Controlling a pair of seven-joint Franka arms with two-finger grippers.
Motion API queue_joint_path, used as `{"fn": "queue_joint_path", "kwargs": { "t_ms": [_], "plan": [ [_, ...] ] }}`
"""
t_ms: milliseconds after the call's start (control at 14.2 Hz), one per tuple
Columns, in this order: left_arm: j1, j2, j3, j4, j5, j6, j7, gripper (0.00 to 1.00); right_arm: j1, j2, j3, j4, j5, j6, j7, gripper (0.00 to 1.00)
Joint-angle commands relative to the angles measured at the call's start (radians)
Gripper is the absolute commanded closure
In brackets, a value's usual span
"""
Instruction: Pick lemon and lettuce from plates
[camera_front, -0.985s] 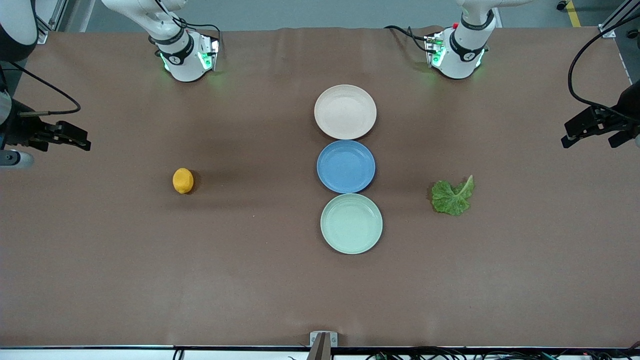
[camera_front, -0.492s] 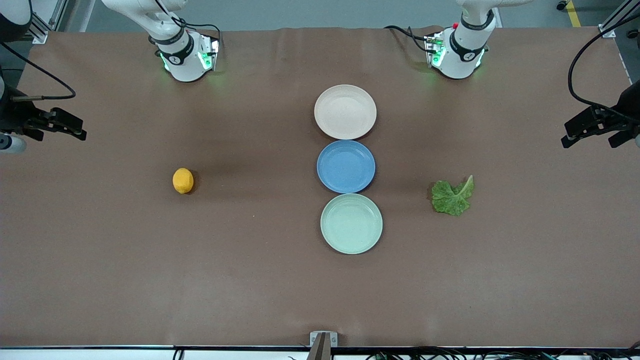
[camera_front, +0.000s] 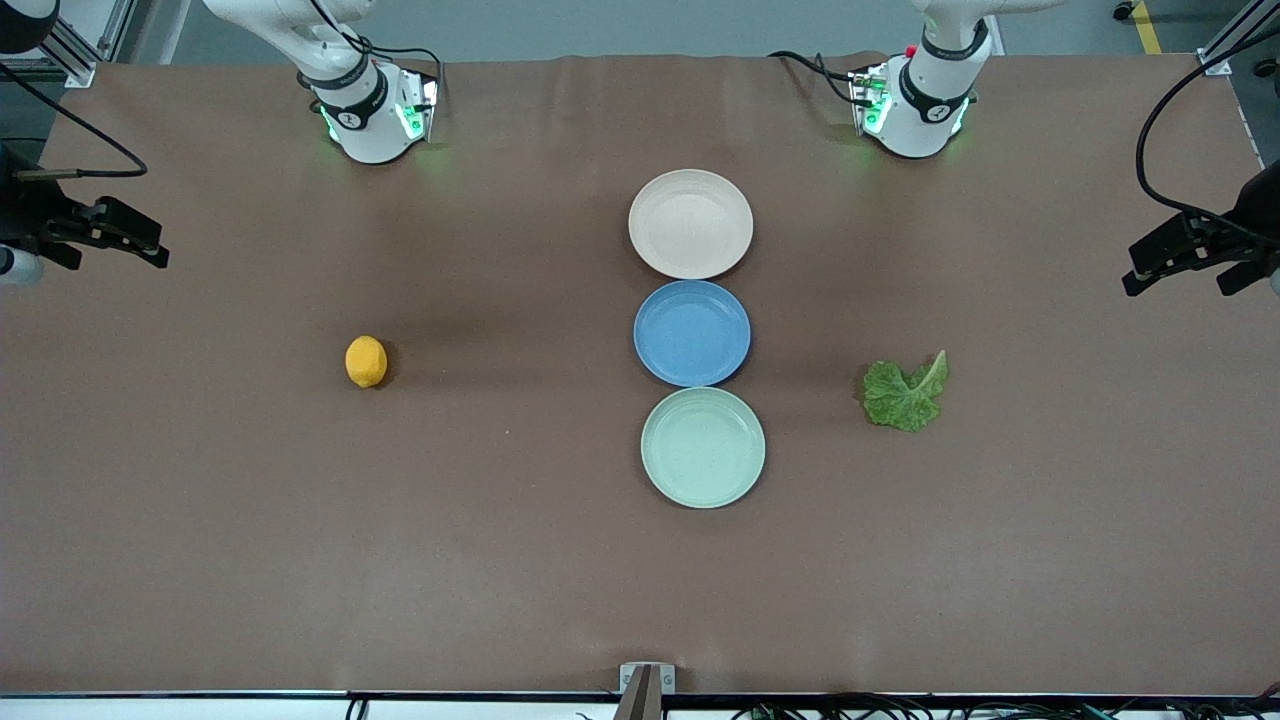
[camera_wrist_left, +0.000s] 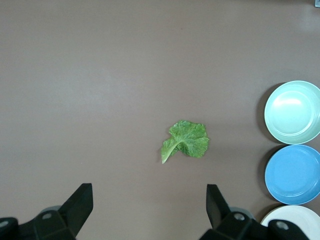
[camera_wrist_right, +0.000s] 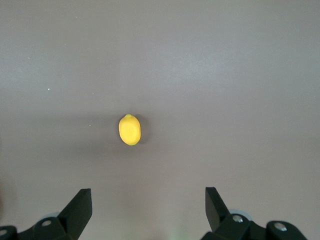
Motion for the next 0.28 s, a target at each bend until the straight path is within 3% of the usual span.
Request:
{"fn": "queue_joint_path", "kwargs": {
  "t_ms": [0,211],
  "plan": [
    [0.005,0.001,0.0,0.013,-0.017,-0.019,0.005,0.0,-0.008,-0.059,0.009,-0.058,0.016,0.021,0.008,0.0],
    [0.005,0.001,0.0,0.015,-0.017,-0.019,0.005,0.0,-0.01,-0.07,0.006,-0.066,0.051,0.025,0.008,0.0]
  ]
}}
